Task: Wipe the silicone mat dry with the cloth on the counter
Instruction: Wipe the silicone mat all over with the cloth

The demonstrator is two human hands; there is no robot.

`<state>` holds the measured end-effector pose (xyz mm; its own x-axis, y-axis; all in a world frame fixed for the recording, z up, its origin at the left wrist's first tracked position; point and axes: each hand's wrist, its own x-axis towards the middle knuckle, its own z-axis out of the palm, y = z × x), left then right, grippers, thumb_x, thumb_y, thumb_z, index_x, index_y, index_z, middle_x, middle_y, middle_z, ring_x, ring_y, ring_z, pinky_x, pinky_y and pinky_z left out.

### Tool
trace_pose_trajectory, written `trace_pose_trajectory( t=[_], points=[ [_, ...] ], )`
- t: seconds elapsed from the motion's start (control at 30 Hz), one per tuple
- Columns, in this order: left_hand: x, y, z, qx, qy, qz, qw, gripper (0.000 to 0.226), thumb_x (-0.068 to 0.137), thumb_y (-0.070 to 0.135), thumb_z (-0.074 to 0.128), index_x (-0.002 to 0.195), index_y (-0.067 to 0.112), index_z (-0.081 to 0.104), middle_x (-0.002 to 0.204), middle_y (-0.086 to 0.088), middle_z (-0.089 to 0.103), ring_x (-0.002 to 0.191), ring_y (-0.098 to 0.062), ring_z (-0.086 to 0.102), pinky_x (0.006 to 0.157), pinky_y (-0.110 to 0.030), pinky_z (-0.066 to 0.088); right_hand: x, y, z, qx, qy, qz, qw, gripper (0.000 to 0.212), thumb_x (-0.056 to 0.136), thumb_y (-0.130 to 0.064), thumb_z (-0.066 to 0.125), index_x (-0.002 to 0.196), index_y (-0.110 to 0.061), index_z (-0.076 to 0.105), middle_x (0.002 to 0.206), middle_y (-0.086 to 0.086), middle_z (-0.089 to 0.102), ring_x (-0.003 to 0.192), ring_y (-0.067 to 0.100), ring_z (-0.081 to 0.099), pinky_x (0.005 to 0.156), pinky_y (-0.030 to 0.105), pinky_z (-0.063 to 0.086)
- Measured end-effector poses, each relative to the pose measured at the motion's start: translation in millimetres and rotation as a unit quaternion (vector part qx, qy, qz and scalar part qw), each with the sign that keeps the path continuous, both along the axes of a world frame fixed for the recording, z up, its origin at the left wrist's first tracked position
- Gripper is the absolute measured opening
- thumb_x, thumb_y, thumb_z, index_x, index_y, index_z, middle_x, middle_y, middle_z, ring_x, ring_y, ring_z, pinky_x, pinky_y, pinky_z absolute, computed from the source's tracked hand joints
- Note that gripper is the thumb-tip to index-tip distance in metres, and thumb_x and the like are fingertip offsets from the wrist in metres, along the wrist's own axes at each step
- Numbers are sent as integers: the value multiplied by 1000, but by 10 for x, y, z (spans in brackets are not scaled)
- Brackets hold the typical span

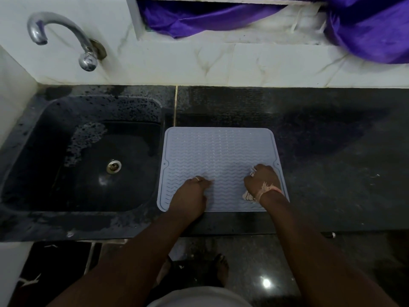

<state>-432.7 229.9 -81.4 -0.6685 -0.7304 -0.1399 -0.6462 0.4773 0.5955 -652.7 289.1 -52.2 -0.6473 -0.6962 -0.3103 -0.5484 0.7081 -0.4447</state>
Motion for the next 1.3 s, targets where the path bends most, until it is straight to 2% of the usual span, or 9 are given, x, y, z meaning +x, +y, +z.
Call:
trace_pose_trajectory(
  t=[0.1, 0.17, 0.3, 0.43, 0.53, 0.87, 1.07, 1.2, 1.3],
  points=[
    [137, -17, 20, -74, -26, 39, 996, 45, 91, 9, 55, 134, 20, 62, 131, 0, 61, 113, -19, 55, 92, -31, 50, -45, -30, 37, -18, -26, -48, 998, 43, 92, -17, 61, 128, 0, 43, 102, 13, 62, 81, 23, 57, 70, 28, 47],
    [276, -55, 22, -110, -58, 84, 989, 38, 91, 14, 56, 128, 20, 66, 130, 1, 61, 112, -22, 54, 92, -34, 49, -54, -60, 57, -4, -20, -45, 999, 42, 91, -17, 62, 125, -1, 44, 106, 15, 63, 80, 21, 54, 71, 27, 46],
    [416, -84, -3, -74, -54, 163, 982, 37, 90, 20, 66, 126, 16, 68, 132, -2, 59, 117, -25, 52, 96, -36, 49, 49, -129, 58, 14, 5, -5, 1000, 41, 90, -16, 60, 124, -2, 44, 97, 11, 61, 76, 20, 53, 68, 26, 41],
    [461, -106, -16, -60, -33, 155, 986, 34, 88, 17, 69, 122, 17, 71, 127, 2, 61, 110, -19, 60, 92, -28, 49, 267, -190, 16, -7, 23, 28, 999, 19, 87, -6, 56, 102, -6, 44, 91, 13, 60, 72, 21, 53, 63, 28, 42],
    [529, -147, -17, -44, -17, 145, 988, 33, 88, 11, 65, 119, 18, 72, 126, 4, 62, 104, -14, 64, 92, -29, 53, 392, -234, 20, -17, 29, 40, 999, 16, 87, -3, 55, 92, -9, 42, 84, 12, 57, 66, 18, 50, 58, 25, 39],
    [641, -234, -30, -50, -45, 103, 992, 33, 87, 14, 67, 119, 20, 69, 126, 4, 58, 101, -17, 66, 90, -29, 54, 797, -418, 69, -34, 10, 83, 996, 14, 89, -7, 55, 100, -6, 45, 82, 8, 56, 70, 21, 57, 58, 27, 46],
    [718, -325, -40, -27, -21, 109, 993, 39, 88, 10, 67, 125, 24, 68, 124, 4, 61, 103, -12, 65, 83, -10, 38, 958, -424, 79, -76, -32, 91, 992, 15, 91, -5, 55, 104, -5, 46, 88, 13, 61, 76, 26, 63, 65, 32, 54],
    [756, -358, -61, -21, -21, 100, 995, 45, 89, 4, 62, 131, 23, 65, 130, 3, 59, 112, -17, 62, 97, -21, 44, 1014, -441, 74, -81, -32, 86, 992, 17, 92, -7, 56, 106, -5, 47, 90, 14, 62, 78, 26, 64, 67, 32, 55],
    [764, -342, -92, 0, -24, 94, 995, 40, 94, 6, 56, 130, 20, 64, 130, 2, 57, 107, -15, 63, 96, -24, 50, 1068, -439, 48, -96, -37, 87, 991, 17, 91, -5, 56, 105, -6, 47, 90, 13, 62, 78, 26, 63, 67, 31, 54]
  ],
)
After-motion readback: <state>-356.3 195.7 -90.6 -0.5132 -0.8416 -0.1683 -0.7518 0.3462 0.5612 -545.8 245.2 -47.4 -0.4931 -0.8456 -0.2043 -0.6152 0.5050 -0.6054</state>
